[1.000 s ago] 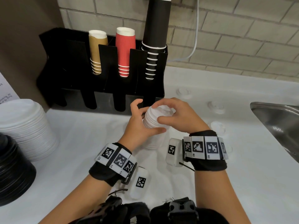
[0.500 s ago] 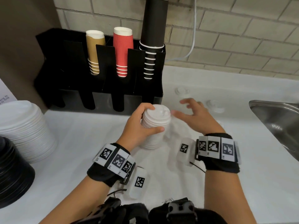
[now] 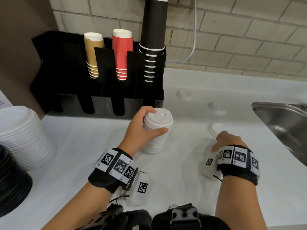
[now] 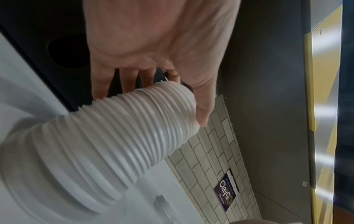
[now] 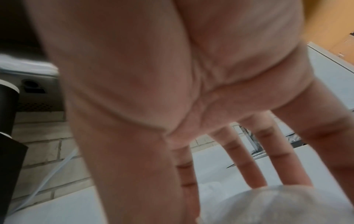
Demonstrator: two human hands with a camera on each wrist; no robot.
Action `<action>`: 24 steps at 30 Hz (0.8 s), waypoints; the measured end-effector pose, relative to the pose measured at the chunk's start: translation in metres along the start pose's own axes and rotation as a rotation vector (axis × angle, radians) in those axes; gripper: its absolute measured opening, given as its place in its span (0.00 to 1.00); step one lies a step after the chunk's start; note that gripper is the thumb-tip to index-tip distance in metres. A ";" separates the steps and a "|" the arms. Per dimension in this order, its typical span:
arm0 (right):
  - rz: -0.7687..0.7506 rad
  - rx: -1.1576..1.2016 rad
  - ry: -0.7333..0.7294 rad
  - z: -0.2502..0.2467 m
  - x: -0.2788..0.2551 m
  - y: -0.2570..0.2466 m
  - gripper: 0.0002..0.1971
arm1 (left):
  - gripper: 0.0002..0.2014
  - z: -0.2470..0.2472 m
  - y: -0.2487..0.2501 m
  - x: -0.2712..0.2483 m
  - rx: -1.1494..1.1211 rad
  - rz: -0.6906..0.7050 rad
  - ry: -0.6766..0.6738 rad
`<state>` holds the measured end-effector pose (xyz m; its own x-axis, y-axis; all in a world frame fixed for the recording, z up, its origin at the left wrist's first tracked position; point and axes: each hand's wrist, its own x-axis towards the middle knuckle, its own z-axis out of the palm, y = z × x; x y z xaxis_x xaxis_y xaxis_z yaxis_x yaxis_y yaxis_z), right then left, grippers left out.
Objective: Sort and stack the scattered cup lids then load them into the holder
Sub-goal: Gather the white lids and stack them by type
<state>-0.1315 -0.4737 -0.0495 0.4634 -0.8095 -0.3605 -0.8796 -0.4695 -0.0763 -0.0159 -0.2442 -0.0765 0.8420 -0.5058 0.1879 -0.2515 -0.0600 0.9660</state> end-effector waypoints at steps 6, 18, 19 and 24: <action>-0.035 0.040 -0.050 -0.007 -0.002 0.001 0.27 | 0.26 0.001 -0.001 0.000 -0.003 -0.001 0.008; -0.813 0.726 -0.041 -0.022 -0.040 -0.071 0.14 | 0.24 0.003 -0.007 0.001 -0.019 0.058 0.025; -0.846 0.730 -0.014 -0.020 -0.042 -0.077 0.14 | 0.25 0.003 -0.008 0.001 -0.022 0.067 0.028; -0.948 0.632 0.053 -0.009 -0.048 -0.092 0.16 | 0.36 0.005 -0.011 0.002 -0.049 0.063 0.049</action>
<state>-0.0723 -0.3947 -0.0171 0.9609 -0.2441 0.1307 -0.0623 -0.6505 -0.7569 -0.0140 -0.2484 -0.0877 0.8478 -0.4647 0.2556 -0.2819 0.0134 0.9593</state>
